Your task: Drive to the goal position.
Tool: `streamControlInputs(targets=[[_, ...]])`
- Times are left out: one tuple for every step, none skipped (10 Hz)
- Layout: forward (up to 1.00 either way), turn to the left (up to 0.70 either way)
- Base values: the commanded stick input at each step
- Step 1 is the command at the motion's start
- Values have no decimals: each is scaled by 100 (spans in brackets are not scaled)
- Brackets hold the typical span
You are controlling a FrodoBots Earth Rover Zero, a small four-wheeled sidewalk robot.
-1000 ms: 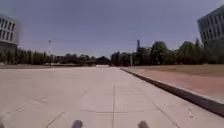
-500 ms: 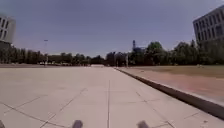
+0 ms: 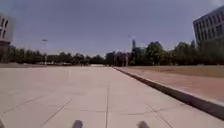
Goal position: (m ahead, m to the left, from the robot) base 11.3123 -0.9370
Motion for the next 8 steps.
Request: streamControlInputs(targets=[[85,5],[85,30],[85,25],[85,4],[85,0],[85,0],[85,0],[85,0]])
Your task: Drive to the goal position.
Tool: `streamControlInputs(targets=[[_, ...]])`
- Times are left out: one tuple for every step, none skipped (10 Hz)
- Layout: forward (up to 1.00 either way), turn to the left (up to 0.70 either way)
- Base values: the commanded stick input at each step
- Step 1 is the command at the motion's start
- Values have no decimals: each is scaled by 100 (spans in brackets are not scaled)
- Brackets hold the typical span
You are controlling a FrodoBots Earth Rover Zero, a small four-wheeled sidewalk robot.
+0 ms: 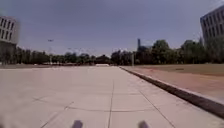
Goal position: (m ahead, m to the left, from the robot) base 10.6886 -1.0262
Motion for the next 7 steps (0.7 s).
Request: streamControlInputs(targets=[[85,0],[85,0],[85,0],[85,0],[85,0],[85,0],[85,0]])
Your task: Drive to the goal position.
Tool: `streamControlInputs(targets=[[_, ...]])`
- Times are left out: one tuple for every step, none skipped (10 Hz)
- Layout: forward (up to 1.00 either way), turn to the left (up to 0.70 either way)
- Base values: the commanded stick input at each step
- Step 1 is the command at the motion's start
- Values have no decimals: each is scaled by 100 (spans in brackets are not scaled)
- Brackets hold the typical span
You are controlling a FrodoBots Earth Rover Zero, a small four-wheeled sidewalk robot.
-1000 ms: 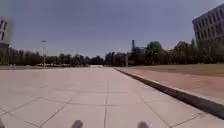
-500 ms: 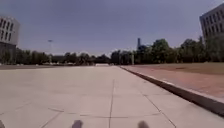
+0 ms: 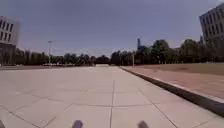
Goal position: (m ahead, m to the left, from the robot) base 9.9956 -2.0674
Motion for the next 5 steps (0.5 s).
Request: streamControlInputs(targets=[[85,0],[85,0],[85,0],[85,16],[85,34]])
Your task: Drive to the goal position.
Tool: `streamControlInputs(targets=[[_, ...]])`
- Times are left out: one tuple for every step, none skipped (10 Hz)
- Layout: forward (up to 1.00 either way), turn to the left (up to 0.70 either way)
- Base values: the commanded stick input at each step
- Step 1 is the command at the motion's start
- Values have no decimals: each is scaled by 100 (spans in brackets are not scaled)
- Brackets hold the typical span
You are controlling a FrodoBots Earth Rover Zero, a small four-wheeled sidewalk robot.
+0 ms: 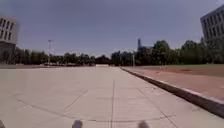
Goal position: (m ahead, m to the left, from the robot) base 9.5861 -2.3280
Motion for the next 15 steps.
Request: streamControlInputs(targets=[[85,34],[85,0],[85,0],[0,0],[0,0],[0,0],[0,0],[0,0],[0,0],[0,0],[0,0],[0,0],[9,0],[36,0],[63,0]])
